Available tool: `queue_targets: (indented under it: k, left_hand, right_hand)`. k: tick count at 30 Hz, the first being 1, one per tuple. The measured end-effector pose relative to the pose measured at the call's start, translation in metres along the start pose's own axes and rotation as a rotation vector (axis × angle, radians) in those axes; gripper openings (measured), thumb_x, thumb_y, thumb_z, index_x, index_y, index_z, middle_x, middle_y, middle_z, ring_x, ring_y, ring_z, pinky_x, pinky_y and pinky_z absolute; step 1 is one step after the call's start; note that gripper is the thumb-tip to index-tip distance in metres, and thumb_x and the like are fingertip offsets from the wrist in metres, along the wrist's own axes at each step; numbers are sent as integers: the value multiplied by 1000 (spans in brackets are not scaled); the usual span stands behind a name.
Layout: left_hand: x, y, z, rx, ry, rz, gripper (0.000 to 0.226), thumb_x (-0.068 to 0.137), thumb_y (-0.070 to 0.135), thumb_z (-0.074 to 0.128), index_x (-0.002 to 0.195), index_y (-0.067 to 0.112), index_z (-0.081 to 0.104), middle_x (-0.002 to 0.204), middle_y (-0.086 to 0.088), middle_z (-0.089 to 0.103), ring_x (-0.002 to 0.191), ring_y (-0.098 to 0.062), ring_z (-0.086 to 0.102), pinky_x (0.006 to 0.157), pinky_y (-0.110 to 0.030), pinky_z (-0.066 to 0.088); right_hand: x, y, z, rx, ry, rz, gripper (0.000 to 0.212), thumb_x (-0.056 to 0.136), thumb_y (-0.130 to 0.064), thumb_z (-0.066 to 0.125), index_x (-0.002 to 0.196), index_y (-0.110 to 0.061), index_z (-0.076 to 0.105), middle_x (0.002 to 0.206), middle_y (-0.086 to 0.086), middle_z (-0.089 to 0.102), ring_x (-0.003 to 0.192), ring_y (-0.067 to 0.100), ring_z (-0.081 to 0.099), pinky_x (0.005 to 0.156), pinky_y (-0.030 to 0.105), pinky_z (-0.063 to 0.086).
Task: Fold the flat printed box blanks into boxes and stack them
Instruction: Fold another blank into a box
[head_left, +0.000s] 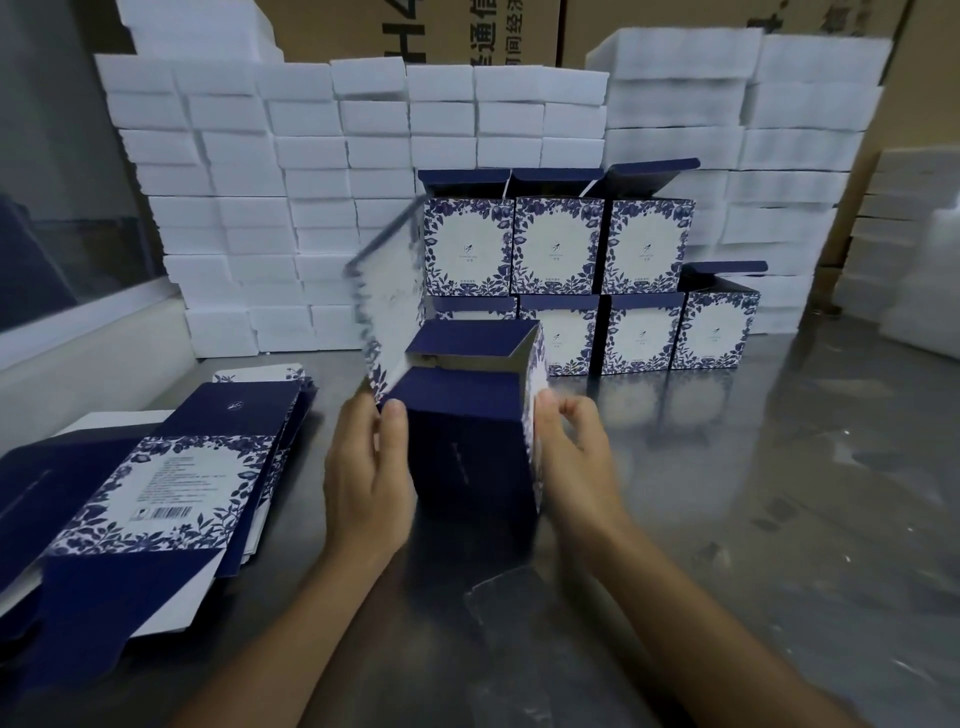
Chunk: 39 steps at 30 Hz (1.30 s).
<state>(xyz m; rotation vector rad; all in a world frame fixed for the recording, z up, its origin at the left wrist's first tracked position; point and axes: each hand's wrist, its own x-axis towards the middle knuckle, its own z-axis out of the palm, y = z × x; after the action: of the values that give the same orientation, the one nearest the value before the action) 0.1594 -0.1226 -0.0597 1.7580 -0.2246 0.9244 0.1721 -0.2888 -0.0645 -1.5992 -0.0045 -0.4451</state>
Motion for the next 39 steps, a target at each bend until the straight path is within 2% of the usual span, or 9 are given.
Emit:
queue_targets:
  k: [4, 14, 19, 22, 26, 28, 32, 37, 39]
  left_hand:
    - [-1, 1, 3, 32, -62, 162, 50, 99, 41, 33, 146, 27, 40, 121, 9, 51, 102, 9, 49, 83, -1, 34]
    - [3, 10, 4, 73, -13, 276, 33, 100, 30, 40, 127, 24, 58, 118, -3, 45, 104, -12, 50, 83, -18, 46]
    - [3, 8, 1, 124, -46, 132, 48, 84, 60, 53, 123, 32, 58, 134, -1, 39, 129, -20, 39, 99, -15, 33]
    - [3, 8, 0, 90, -136, 30, 63, 69, 73, 59, 123, 46, 46, 148, 2, 34, 142, -13, 27, 113, -35, 28]
    - [0, 11, 1, -12, -211, 17, 76, 62, 75, 66, 126, 45, 39, 133, 13, 46, 125, 6, 42, 96, -3, 33]
    - [0, 10, 2, 13, -183, 38, 70, 67, 73, 63, 126, 42, 43, 125, 14, 45, 115, 17, 42, 87, 3, 32]
    - [3, 7, 1, 70, -89, 78, 47, 86, 63, 56, 125, 37, 51, 116, 13, 43, 107, 17, 46, 83, 2, 36]
    - [4, 10, -1, 98, -33, 145, 43, 93, 48, 45, 119, 19, 62, 105, 14, 49, 95, 4, 54, 78, -12, 44]
    - [3, 13, 0, 112, -39, 182, 39, 96, 43, 44, 117, 16, 63, 101, 17, 49, 88, 1, 55, 73, -11, 42]
  right_hand:
    - [2, -2, 2, 156, -116, 153, 68, 72, -93, 38, 107, -45, 71, 109, -12, 75, 108, 14, 69, 102, 49, 49]
    - [4, -3, -11, 19, -84, 51, 57, 89, -79, 41, 96, -33, 74, 98, -11, 77, 97, 9, 71, 94, 39, 54]
    - [13, 3, -19, 40, -35, 39, 46, 102, -54, 41, 94, -21, 72, 96, -5, 77, 96, 16, 73, 87, 42, 57]
    - [14, 7, -18, -7, -11, 44, 36, 102, -52, 45, 87, -28, 67, 91, -7, 75, 92, 16, 71, 81, 40, 57]
    - [10, 11, -13, -40, -21, 3, 14, 101, -42, 54, 100, -30, 61, 102, -10, 70, 93, 1, 66, 79, 19, 54]
    - [11, 9, -13, -61, 6, -6, 14, 100, -34, 59, 111, -26, 61, 116, -1, 66, 106, 8, 64, 91, 26, 54]
    - [10, -2, -12, -23, -4, -15, 4, 99, -19, 62, 100, -21, 65, 99, 0, 70, 92, 16, 66, 63, 12, 51]
    - [4, -7, -9, -17, -64, -9, 27, 103, -39, 51, 102, -23, 72, 100, -2, 76, 103, 21, 70, 94, 49, 55]
    - [1, -11, -9, -11, -51, -31, 38, 99, -54, 41, 101, -33, 73, 101, -12, 76, 102, 8, 69, 96, 41, 53]
